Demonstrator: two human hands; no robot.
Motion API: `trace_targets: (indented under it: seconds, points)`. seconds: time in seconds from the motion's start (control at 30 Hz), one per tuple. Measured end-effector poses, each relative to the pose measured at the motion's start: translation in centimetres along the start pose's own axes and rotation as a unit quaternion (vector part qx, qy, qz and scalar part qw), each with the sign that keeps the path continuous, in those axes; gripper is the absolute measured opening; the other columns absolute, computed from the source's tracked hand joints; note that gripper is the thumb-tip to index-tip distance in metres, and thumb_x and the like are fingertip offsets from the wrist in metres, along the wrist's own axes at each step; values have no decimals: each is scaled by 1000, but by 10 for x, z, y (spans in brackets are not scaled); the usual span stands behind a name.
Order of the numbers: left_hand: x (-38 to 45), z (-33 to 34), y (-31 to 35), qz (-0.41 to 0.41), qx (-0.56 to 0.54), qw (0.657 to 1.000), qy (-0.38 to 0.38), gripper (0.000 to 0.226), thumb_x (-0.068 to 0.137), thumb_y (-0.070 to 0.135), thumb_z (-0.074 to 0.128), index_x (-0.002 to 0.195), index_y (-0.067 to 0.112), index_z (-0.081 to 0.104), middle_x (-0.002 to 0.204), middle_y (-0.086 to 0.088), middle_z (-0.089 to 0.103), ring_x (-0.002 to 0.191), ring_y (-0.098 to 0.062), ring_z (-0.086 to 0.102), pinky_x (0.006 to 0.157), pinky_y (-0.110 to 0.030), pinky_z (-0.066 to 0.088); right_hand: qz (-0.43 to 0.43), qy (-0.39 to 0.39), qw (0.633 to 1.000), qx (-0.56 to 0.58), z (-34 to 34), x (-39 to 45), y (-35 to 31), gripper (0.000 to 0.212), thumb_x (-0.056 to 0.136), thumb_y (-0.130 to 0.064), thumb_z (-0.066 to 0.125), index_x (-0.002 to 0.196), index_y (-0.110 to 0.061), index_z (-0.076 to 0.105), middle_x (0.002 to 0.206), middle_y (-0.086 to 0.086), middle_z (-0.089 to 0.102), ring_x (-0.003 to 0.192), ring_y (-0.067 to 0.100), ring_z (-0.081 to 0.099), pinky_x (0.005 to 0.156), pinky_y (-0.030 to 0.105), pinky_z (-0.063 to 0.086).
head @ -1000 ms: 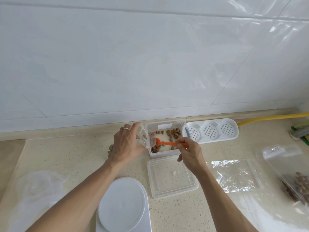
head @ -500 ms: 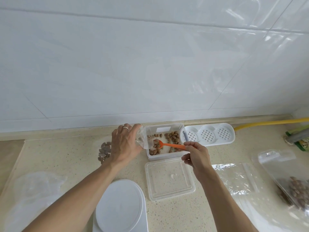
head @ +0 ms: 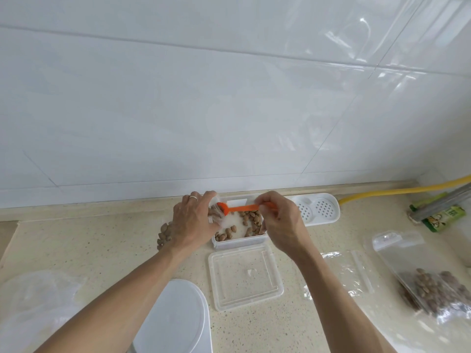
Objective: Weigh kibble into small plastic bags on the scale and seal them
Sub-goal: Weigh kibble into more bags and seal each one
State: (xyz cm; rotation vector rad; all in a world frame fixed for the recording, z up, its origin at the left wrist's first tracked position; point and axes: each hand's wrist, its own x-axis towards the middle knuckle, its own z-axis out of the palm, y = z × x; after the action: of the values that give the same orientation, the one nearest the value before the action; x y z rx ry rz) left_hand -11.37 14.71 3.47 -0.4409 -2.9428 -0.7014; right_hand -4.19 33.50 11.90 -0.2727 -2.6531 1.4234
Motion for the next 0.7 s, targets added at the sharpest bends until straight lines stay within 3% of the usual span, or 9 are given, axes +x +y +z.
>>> trace_targets:
  seconds: [0.13, 0.27, 0.43, 0.6, 0.7]
  points:
    - [-1, 5, -2, -34, -48, 998, -3, 65, 72, 42, 76, 127, 28, 44, 106, -5, 57, 101, -26, 55, 88, -41, 45, -99, 12, 992, -80, 4, -2, -6, 17, 94, -4, 54, 92, -16, 65, 65, -8, 62, 55, 8, 50, 51, 15, 33]
    - [-1, 7, -5, -55, -93, 994, -18, 70, 73, 38, 76, 130, 30, 37, 110, -3, 56, 104, -24, 53, 90, -40, 44, -124, 33, 988, -88, -1, -3, -6, 16, 94, -4, 56, 91, -15, 66, 59, -18, 56, 54, 7, 48, 52, 13, 32]
    - [-2, 6, -1, -64, -129, 989, -42, 81, 69, 38, 80, 133, 30, 32, 117, -3, 50, 108, -22, 51, 89, -37, 41, -143, 19, 985, -100, -4, -2, -5, 16, 94, -6, 57, 93, -19, 67, 64, -6, 62, 56, 15, 54, 53, 30, 42]
    - [-6, 4, -7, -70, -100, 992, -43, 86, 66, 37, 84, 136, 28, 34, 121, -7, 50, 113, -26, 50, 92, -38, 40, -44, 128, 991, -5, -4, 1, 10, 19, 96, -4, 52, 91, -19, 64, 65, 4, 63, 52, 30, 56, 48, 43, 47]
    - [-12, 0, -15, -63, -70, 995, -38, 89, 64, 43, 84, 137, 26, 37, 124, -7, 49, 115, -29, 49, 94, -38, 37, 36, 111, 992, -44, -1, 3, 40, 21, 96, -6, 50, 89, -21, 63, 73, -1, 66, 59, 32, 62, 58, 51, 53]
